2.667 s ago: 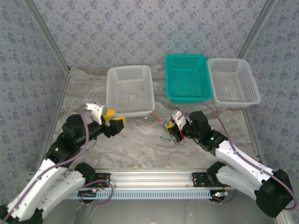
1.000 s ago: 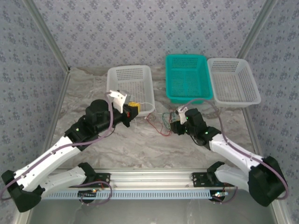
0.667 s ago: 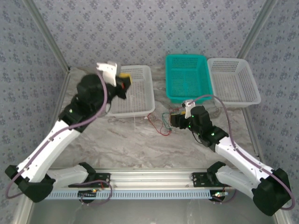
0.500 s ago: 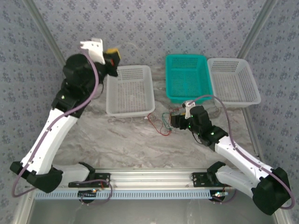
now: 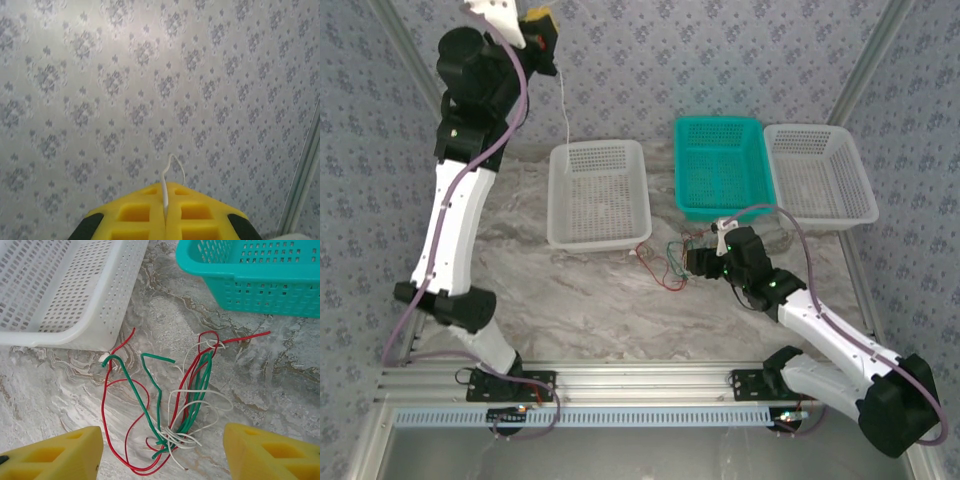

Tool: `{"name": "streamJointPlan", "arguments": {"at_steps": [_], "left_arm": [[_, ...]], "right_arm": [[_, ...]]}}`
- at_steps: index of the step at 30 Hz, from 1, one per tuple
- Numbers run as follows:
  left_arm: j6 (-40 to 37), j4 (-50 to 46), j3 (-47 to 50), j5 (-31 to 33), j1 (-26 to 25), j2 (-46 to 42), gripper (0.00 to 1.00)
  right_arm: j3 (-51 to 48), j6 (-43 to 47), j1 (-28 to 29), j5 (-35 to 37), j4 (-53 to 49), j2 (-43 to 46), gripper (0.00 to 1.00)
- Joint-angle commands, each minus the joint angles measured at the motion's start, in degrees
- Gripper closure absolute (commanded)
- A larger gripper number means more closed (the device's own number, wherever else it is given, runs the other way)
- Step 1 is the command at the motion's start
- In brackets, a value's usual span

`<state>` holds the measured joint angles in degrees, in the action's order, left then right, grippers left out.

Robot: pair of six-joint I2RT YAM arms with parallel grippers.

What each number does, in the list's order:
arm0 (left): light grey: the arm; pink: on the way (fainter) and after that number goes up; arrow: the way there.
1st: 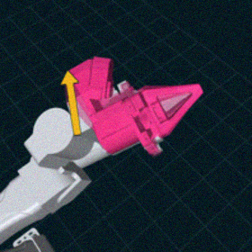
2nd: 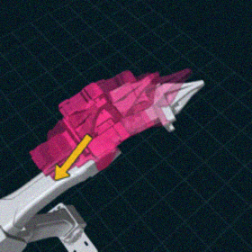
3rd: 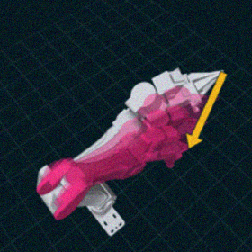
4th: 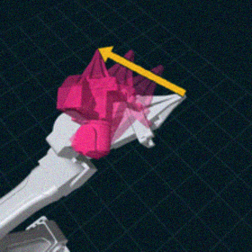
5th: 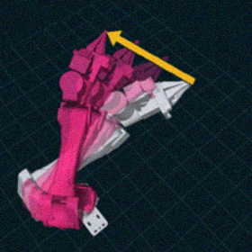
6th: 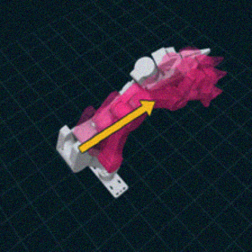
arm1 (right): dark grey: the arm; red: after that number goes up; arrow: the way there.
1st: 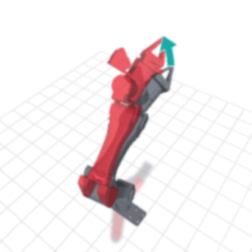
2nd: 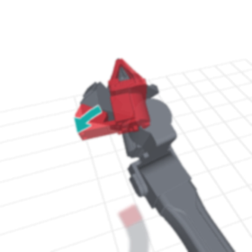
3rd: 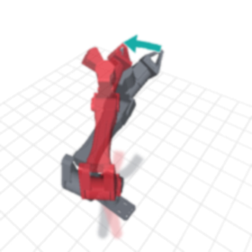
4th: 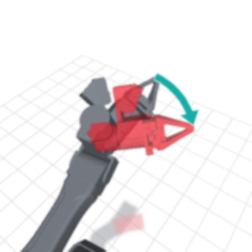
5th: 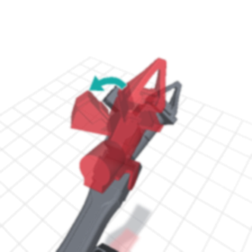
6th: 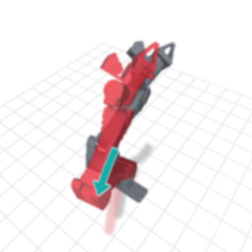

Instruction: Untangle the cables

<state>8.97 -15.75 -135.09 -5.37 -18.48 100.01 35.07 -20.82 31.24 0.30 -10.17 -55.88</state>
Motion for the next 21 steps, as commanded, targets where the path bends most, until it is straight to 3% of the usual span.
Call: {"name": "streamJointPlan", "arguments": {"at_steps": [1,4,9,11,15,17,21], "left_arm": [[-0.6,-8.3,-11.9,-3.2,0.1,6.5,1.00],[0.7,-13.9,-14.2,-2.4,0.1,9.7,1.00],[3.3,-17.7,-0.5,3.3,0.1,8.7,1.00],[4.4,-18.9,6.3,4.4,0.1,7.1,1.00],[7.8,-8.4,30.3,5.5,0.1,-1.8,0.96],[8.9,-6.5,38.1,6.2,0.2,-4.4,0.87],[10.4,-0.2,53.2,6.5,0.2,-7.9,0.48]], "right_arm": [[1.1,-1.3,-0.5,0.6,-0.8,-0.1,0.33],[1.2,-1.6,-0.6,0.7,-0.8,0.2,0.32],[1.6,-1.4,-0.7,0.1,-1.9,0.5,0.32],[1.7,-1.1,-0.7,0.1,-2.6,0.9,0.32],[1.4,-1.1,-0.9,0.5,-2.8,1.6,0.32],[1.6,-1.2,-1.0,0.5,-2.8,1.6,0.32],[1.8,-1.5,-1.0,0.4,-2.1,1.2,0.31]]}}
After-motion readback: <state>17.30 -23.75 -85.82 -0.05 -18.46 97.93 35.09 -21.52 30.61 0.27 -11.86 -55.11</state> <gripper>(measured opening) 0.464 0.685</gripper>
